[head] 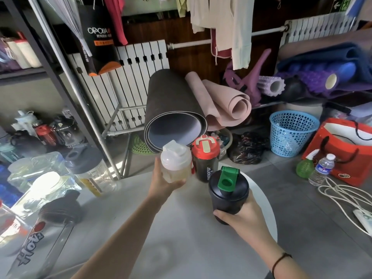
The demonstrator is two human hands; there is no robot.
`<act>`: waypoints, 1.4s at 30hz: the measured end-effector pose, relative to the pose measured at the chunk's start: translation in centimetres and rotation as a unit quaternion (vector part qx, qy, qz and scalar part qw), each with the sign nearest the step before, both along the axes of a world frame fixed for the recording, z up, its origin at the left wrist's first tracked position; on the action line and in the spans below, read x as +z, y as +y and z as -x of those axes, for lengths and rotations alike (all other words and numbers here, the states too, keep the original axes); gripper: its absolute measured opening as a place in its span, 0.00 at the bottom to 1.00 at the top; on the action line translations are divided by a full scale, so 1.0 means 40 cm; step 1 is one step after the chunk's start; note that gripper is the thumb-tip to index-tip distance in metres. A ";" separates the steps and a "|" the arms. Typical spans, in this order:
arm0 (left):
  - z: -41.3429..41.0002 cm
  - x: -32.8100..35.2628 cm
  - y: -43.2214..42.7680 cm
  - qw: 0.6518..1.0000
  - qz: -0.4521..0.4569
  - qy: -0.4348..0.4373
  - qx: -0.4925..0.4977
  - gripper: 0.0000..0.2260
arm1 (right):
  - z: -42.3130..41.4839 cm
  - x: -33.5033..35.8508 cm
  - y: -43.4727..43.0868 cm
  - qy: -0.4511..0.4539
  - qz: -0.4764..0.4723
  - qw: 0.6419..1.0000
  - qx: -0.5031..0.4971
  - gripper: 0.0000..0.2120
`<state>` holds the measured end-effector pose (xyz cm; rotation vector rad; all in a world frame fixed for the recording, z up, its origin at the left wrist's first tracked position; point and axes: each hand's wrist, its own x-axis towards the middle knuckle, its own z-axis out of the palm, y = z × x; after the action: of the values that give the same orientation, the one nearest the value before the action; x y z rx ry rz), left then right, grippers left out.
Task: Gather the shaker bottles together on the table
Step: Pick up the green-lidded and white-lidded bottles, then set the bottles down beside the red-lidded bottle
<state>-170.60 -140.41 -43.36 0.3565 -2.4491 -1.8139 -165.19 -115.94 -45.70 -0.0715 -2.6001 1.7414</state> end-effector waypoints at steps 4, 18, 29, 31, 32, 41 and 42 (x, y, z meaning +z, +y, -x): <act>-0.133 0.008 0.051 0.984 -0.032 0.001 0.176 0.40 | -0.008 0.014 -0.047 -0.011 -0.009 1.000 0.025 0.37; -0.274 0.084 -0.078 0.983 -0.105 0.044 0.142 0.48 | -0.028 0.139 -0.229 -0.033 -0.058 0.976 0.207 0.27; -0.066 0.050 -0.209 0.995 -0.041 -0.019 0.092 0.42 | 0.277 0.100 -0.101 -0.105 0.014 0.993 0.047 0.56; -0.042 0.036 -0.208 0.995 -0.054 -0.023 0.085 0.41 | 0.304 0.089 -0.107 -0.114 0.013 0.992 0.056 0.53; -0.032 0.030 -0.206 0.994 -0.059 -0.026 0.083 0.39 | 0.317 0.080 -0.107 -0.115 0.000 0.991 0.061 0.51; -0.003 -0.009 -0.193 0.995 -0.066 -0.001 0.072 0.38 | 0.352 0.092 -0.095 -0.108 -0.041 0.987 0.113 0.43; -0.005 -0.009 -0.189 0.995 -0.071 0.006 0.072 0.40 | 0.351 0.088 -0.096 -0.108 -0.035 0.987 0.111 0.43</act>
<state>-170.38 -147.96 -43.74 0.5164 -2.2276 -1.9277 -179.24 -119.78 -42.17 0.0340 -2.9239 1.8004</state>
